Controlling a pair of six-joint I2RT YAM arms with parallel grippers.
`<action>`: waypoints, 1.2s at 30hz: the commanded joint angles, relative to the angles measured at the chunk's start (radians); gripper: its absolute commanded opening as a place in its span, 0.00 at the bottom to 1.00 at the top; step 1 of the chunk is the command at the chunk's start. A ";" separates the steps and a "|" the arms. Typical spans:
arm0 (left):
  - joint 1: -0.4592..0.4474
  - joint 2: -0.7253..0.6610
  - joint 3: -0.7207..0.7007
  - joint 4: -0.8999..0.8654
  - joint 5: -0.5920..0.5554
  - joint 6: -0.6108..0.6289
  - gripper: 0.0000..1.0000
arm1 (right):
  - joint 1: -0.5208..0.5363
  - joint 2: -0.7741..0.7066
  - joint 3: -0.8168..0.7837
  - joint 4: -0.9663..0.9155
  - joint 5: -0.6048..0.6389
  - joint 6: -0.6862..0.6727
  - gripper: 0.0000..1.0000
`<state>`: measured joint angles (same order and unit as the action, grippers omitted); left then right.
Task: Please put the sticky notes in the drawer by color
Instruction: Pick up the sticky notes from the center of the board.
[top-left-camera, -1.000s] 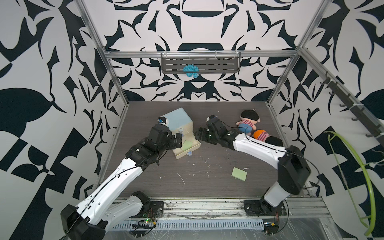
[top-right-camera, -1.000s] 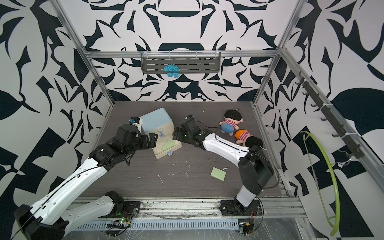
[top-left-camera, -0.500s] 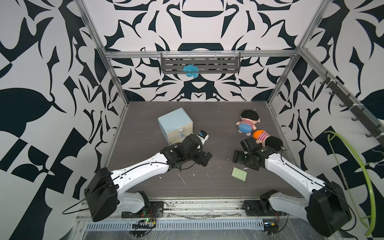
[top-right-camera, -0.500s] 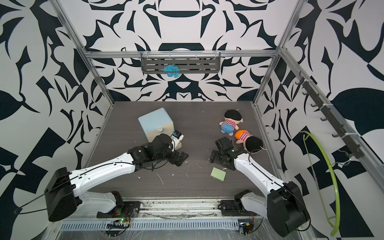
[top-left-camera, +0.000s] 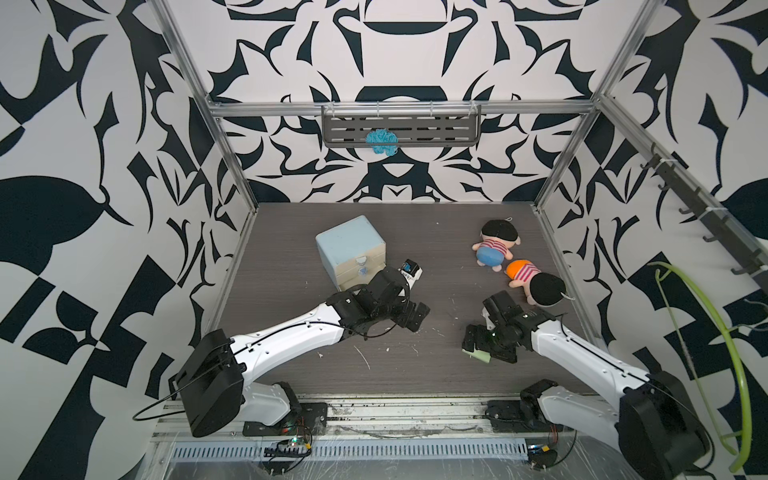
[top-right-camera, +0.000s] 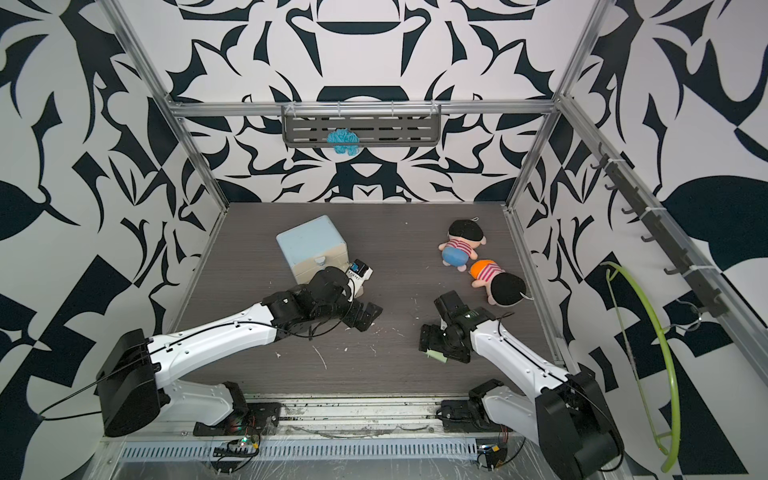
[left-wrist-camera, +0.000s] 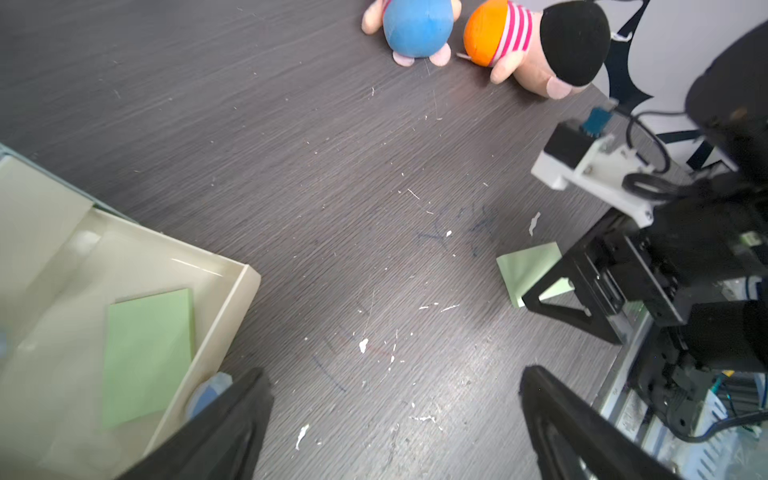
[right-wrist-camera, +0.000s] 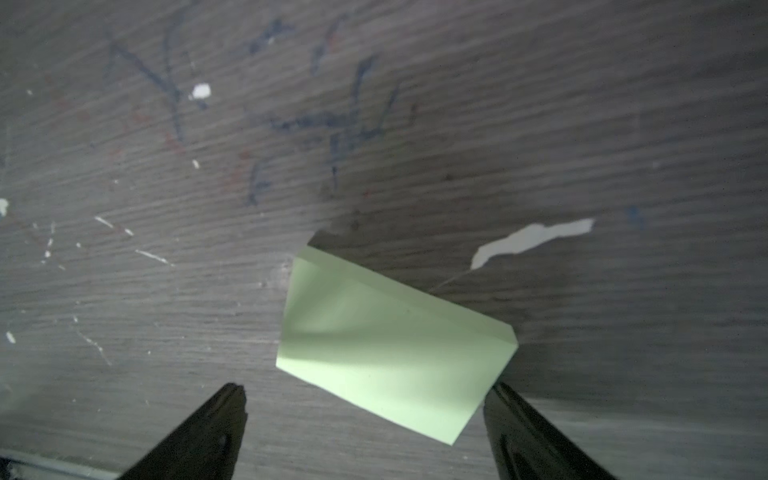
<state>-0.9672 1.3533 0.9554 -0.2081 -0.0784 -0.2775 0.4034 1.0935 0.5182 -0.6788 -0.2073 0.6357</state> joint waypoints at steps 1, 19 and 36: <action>0.001 -0.035 -0.027 0.007 -0.023 -0.019 0.99 | 0.010 -0.020 -0.006 0.001 -0.063 0.003 0.95; 0.001 -0.064 -0.048 -0.006 -0.078 -0.060 0.99 | 0.269 0.113 0.075 0.149 -0.015 0.147 0.86; 0.087 -0.237 -0.131 -0.092 -0.137 -0.097 0.99 | 0.341 0.346 0.447 -0.188 0.230 -0.293 0.96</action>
<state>-0.9051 1.1732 0.8513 -0.2478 -0.2020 -0.3584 0.7273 1.3956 0.9020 -0.8234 -0.0132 0.5007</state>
